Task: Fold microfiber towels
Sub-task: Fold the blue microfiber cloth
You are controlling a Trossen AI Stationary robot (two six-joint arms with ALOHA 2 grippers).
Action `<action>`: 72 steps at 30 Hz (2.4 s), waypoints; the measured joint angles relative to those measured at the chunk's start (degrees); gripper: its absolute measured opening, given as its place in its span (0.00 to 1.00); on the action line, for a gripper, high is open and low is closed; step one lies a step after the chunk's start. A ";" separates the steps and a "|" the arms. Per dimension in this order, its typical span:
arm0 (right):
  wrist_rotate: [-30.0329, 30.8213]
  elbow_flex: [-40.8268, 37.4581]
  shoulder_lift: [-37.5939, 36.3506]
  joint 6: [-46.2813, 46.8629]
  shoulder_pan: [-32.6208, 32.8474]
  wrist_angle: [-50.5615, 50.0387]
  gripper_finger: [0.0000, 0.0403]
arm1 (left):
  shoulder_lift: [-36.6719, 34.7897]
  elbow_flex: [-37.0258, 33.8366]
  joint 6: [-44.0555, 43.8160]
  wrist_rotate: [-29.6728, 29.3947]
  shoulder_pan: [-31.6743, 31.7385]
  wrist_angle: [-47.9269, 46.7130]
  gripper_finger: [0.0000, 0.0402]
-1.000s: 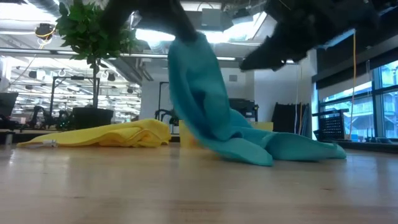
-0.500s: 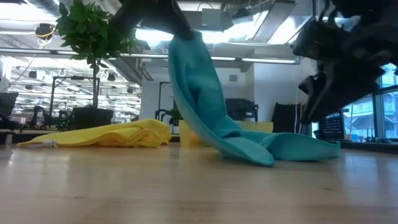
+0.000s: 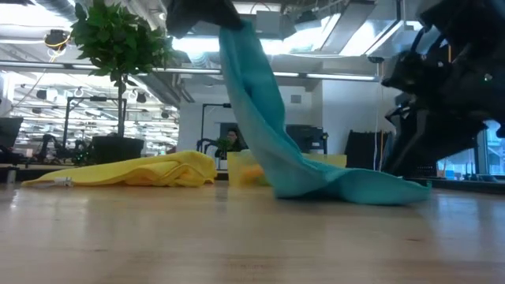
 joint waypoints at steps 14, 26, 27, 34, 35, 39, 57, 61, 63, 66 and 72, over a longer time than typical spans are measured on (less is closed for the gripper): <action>9.24 3.21 0.00 -8.47 -0.02 14.33 0.38 | -8.45 0.08 24.31 4.84 4.00 19.43 0.00; -3.03 3.58 11.97 -5.93 4.45 27.00 0.38 | -8.30 0.00 22.77 8.46 6.62 18.05 0.00; -3.02 3.58 13.52 -5.98 4.68 28.64 0.38 | -8.34 0.00 22.75 8.46 6.73 18.10 0.00; -2.97 7.25 22.62 -11.10 4.90 29.26 0.38 | -8.34 0.00 22.74 8.59 6.88 17.70 0.00; -2.97 7.90 23.31 -12.31 4.94 28.49 0.38 | -8.34 0.00 22.74 8.59 6.88 17.66 0.00; -2.93 10.70 25.31 -15.00 4.96 24.42 0.38 | -8.34 0.00 22.63 8.59 6.88 17.25 0.00; 2.25 12.65 28.76 -17.68 5.09 21.08 0.24 | -8.34 0.00 21.21 10.03 6.88 15.81 0.00; 2.91 14.29 28.88 -17.68 5.49 17.32 0.09 | -8.34 0.00 21.21 9.46 6.88 14.22 0.00; 3.53 15.76 28.75 -17.64 5.96 15.10 0.03 | -8.36 0.00 21.06 8.32 6.88 12.60 0.00; 3.99 18.44 26.39 -17.54 6.88 8.55 0.02 | -8.36 0.00 19.68 7.20 6.68 8.99 0.00; 16.56 25.06 15.97 -11.21 10.54 -15.24 0.01 | -8.36 0.00 15.81 6.48 4.89 2.05 0.00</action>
